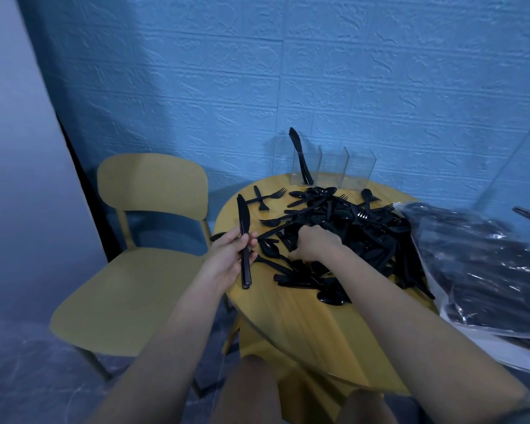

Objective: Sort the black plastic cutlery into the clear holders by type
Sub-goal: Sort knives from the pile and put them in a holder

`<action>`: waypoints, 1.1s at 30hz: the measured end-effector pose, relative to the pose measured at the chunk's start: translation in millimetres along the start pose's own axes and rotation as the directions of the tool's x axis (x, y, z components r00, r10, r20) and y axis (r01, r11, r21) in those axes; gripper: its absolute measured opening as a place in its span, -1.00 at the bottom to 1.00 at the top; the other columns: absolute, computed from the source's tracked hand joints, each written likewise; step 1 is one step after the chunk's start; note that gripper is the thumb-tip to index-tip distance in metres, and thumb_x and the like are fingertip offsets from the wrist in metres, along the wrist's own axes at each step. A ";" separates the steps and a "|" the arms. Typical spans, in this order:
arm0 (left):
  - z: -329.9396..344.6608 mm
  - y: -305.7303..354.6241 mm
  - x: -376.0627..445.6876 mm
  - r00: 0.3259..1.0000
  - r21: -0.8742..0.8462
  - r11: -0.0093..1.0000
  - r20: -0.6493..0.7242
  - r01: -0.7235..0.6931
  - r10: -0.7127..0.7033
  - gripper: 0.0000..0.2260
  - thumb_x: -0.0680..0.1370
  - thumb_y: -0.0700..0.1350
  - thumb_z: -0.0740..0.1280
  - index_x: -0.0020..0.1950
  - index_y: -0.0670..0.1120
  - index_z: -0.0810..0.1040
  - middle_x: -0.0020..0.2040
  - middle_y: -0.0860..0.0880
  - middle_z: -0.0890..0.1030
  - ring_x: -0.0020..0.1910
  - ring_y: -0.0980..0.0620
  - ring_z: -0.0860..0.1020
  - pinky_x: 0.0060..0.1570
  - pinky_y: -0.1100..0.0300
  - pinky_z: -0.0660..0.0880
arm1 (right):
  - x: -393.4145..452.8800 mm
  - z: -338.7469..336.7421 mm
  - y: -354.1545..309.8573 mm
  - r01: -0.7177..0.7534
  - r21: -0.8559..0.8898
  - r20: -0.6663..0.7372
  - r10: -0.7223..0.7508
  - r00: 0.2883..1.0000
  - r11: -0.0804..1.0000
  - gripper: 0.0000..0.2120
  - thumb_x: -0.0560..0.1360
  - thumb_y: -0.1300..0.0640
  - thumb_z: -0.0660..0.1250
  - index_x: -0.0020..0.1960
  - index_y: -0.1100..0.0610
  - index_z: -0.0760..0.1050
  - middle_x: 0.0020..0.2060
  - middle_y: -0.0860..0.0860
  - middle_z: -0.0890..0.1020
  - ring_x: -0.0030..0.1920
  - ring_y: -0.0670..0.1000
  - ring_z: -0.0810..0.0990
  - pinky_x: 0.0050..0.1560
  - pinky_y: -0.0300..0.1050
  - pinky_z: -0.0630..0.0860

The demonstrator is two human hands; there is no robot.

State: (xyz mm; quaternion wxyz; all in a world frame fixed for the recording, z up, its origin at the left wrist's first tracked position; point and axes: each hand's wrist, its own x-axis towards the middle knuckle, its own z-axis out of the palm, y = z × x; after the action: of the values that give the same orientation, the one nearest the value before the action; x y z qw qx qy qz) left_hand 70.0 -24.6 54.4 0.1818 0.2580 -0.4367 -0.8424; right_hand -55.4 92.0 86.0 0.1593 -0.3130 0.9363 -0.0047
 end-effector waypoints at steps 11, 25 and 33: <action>5.5 -3.1 4.9 0.998 0.005 1.000 0.061 0.007 -0.007 -0.66 0.60 -0.34 0.17 0.37 -0.20 0.42 -0.14 -0.04 0.64 -0.20 0.10 0.56 -0.27 0.23 0.56 | 5.5 -37.1 40.8 0.000 0.631 0.009 -0.007 1.000 0.776 -0.81 0.53 0.04 0.32 0.00 0.17 0.55 -0.31 0.04 0.46 -0.34 -0.05 0.40 -0.35 -0.23 0.34; 11.4 -5.1 9.1 0.997 0.016 1.000 0.070 0.014 -0.015 -0.70 0.60 -0.34 0.18 0.28 -0.14 0.49 -0.11 -0.05 0.63 -0.19 0.10 0.56 -0.16 0.18 0.53 | 0.9 -47.9 74.8 -0.081 0.693 0.111 0.006 0.994 0.716 -0.70 0.50 0.28 0.37 0.19 0.15 0.41 -0.20 0.07 0.58 -0.41 -0.07 0.57 -0.51 -0.28 0.50; 25.4 -6.4 5.0 0.997 0.046 0.999 0.076 0.014 -0.017 -0.71 0.59 -0.34 0.19 0.27 -0.14 0.50 -0.13 -0.04 0.64 -0.19 0.11 0.56 -0.16 0.19 0.54 | -12.8 -54.7 85.9 -0.043 0.664 0.120 -0.050 0.992 0.746 -0.67 0.48 0.25 0.40 0.20 0.08 0.43 -0.29 0.07 0.59 -0.39 -0.08 0.51 -0.48 -0.30 0.44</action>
State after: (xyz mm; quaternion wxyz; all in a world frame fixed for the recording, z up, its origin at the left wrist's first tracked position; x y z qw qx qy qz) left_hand 50.4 -7.4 60.1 0.1525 0.2331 -0.4603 -0.8429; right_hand -112.4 163.6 132.3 0.3208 -0.2371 0.8601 -0.3178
